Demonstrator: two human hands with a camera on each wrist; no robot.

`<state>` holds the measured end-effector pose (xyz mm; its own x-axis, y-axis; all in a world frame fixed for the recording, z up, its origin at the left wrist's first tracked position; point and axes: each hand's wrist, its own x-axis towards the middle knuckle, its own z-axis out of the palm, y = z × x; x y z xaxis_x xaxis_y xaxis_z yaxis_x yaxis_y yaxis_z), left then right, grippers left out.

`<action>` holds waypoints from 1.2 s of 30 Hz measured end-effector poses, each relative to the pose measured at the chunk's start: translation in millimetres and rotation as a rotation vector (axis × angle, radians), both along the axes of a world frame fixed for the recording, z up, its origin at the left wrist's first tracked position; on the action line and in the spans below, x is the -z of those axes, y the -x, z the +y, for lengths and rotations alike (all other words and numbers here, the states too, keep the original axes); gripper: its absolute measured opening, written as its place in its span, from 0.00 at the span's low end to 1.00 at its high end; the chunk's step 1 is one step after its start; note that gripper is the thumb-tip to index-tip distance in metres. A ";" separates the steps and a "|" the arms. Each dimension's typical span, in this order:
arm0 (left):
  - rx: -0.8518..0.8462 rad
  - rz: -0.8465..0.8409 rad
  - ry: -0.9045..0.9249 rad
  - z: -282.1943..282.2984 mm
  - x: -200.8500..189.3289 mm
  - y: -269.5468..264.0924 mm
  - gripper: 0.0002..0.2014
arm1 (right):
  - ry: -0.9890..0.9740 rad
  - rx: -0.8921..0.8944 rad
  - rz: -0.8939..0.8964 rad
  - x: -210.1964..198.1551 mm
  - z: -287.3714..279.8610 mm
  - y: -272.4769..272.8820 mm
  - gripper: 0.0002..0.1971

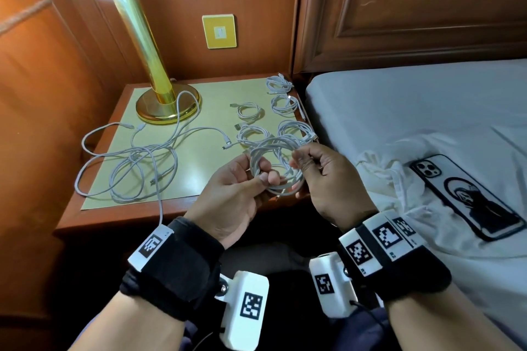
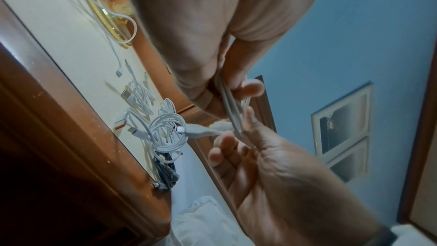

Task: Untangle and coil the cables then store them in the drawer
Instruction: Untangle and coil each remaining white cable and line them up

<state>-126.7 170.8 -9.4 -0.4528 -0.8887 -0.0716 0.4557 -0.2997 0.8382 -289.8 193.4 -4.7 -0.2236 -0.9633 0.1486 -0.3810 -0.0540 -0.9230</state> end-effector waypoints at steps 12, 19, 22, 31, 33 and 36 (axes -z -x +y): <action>-0.074 0.147 0.036 -0.8 -8.0 3.2 0.14 | 0.078 -0.006 -0.027 -2.5 1.2 -7.7 0.09; -0.064 0.031 0.100 -1.9 -10.2 -2.0 0.19 | 0.054 -0.079 -0.037 -6.8 1.4 -3.9 0.09; -0.084 -0.030 0.163 -1.8 -9.3 -3.4 0.19 | 0.033 -0.092 -0.091 -6.8 0.4 -1.4 0.08; -0.145 -0.390 0.390 -0.5 1.7 -6.0 0.24 | 0.057 -0.105 -0.153 -7.5 2.5 5.4 0.05; -0.182 -0.479 0.401 -1.6 2.9 -6.1 0.25 | 0.057 -0.089 -0.160 -8.0 2.0 7.0 0.05; -0.224 -0.496 0.348 -2.5 2.5 -5.3 0.19 | 0.050 -0.042 -0.208 -8.0 -0.2 10.0 0.05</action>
